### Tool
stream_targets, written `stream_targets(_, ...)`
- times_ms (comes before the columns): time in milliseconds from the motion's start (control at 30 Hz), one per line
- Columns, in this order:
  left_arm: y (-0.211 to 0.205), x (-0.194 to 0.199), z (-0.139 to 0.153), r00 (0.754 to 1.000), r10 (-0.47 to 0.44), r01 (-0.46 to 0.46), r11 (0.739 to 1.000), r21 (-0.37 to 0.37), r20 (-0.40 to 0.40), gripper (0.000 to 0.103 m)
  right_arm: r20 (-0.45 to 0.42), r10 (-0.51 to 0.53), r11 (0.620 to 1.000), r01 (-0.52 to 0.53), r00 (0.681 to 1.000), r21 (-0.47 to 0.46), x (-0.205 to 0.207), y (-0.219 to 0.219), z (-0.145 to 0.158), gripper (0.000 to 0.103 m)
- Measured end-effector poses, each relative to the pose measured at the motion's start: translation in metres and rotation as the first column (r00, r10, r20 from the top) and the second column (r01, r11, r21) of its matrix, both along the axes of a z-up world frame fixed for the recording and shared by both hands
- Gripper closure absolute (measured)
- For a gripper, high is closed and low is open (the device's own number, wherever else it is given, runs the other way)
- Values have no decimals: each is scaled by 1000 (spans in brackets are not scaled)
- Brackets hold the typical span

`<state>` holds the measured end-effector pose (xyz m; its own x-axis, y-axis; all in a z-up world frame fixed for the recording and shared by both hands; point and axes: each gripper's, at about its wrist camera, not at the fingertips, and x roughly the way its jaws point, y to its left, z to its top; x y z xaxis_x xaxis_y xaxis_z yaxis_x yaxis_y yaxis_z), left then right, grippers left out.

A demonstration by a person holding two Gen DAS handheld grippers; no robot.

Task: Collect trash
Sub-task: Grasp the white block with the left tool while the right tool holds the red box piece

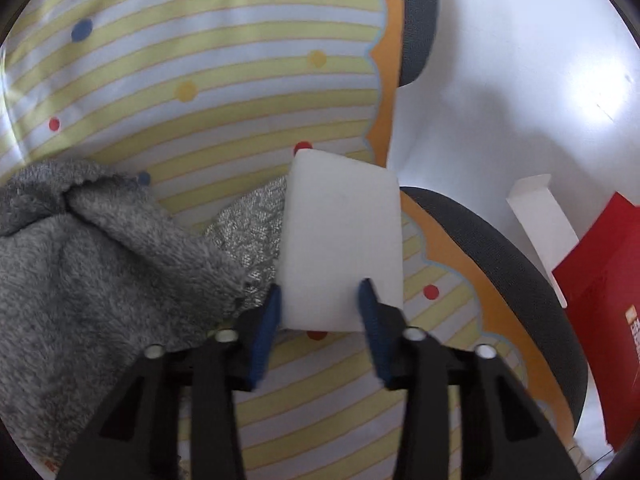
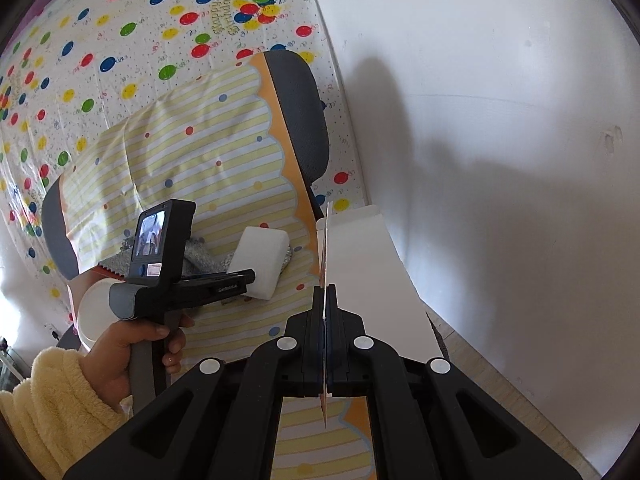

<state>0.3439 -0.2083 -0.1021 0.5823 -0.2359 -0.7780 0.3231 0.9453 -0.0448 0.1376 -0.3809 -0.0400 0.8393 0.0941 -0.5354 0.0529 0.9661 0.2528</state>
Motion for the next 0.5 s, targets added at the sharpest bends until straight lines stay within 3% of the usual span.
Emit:
stream_targets(33,1,-4,3,1000,-12,12,1000,-7,11,84,0,-2,1000,2,1000,1,-2,0,1,102)
stream_targets(100,5,-15,10,1000,-28,29,998,-51,15,88,3,-6,1000,6,1000,2,-8,0,3,102)
stream_targets(267,22,-72,51,995,-49,61,989,-137,87,88,25,-19,1000,19,999,2,-32,2,19,102)
stream_targets(367,36,-114,73,992,-58,76,985,-153,116,88,46,-27,1000,28,999,-8,-59,6,32,102)
stream_targets(500,48,-197,97,976,-86,112,986,-123,201,88,59,-38,999,40,998,-25,-95,10,45,102)
